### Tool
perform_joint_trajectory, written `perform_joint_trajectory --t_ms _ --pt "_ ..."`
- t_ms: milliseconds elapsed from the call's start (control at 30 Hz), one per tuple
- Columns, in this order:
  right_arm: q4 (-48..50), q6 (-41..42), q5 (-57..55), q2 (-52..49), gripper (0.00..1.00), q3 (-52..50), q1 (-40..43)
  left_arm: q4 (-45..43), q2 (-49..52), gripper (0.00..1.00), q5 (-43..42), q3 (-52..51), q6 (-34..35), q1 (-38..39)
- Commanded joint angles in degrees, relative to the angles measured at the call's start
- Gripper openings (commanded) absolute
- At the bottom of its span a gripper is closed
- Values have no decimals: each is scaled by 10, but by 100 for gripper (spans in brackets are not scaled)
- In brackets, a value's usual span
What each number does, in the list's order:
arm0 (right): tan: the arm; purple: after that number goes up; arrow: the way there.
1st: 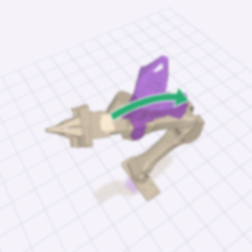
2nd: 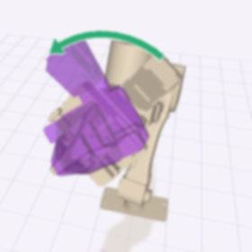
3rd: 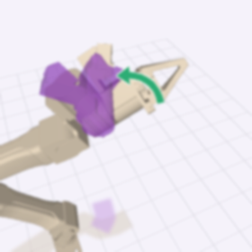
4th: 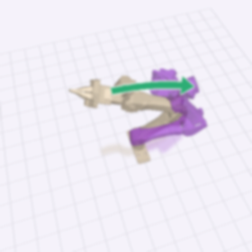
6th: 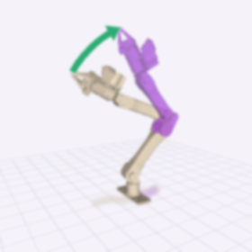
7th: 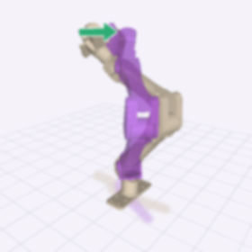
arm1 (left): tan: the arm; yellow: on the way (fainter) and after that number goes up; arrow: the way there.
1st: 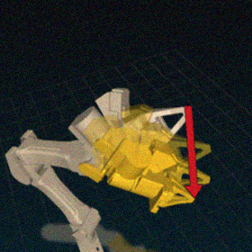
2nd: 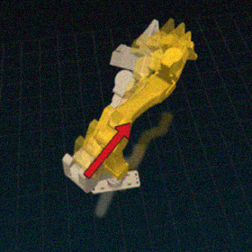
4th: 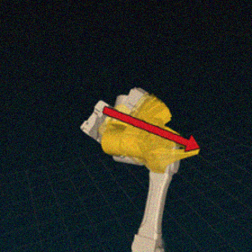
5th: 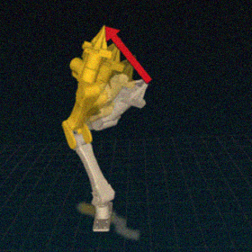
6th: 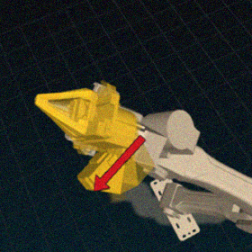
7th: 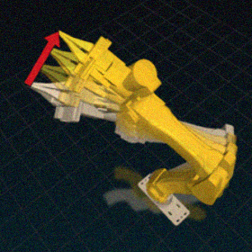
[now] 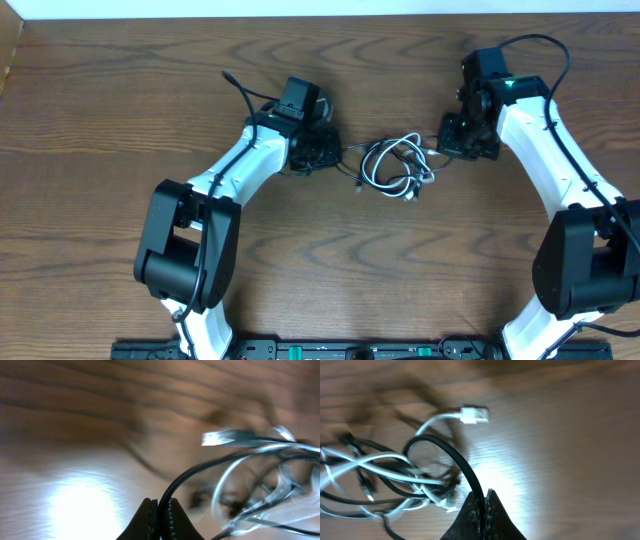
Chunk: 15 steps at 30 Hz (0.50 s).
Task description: Untangle cables
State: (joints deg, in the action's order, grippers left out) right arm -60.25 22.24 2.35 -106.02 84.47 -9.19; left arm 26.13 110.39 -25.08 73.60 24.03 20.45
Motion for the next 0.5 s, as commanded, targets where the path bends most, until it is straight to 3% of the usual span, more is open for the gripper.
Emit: perform_joint_trajectory --t_ms 0,200,467 --pt "-26 -2 -93 33 1 42 -11 5 12 7 80 -6 -6 -28" --pt "-68 -41 -27 101 1 114 9 32 4 8 78 -6 -8 -99" --pt "-81 -59 39 194 1 130 83 81 -68 7 94 -6 -80 -195"
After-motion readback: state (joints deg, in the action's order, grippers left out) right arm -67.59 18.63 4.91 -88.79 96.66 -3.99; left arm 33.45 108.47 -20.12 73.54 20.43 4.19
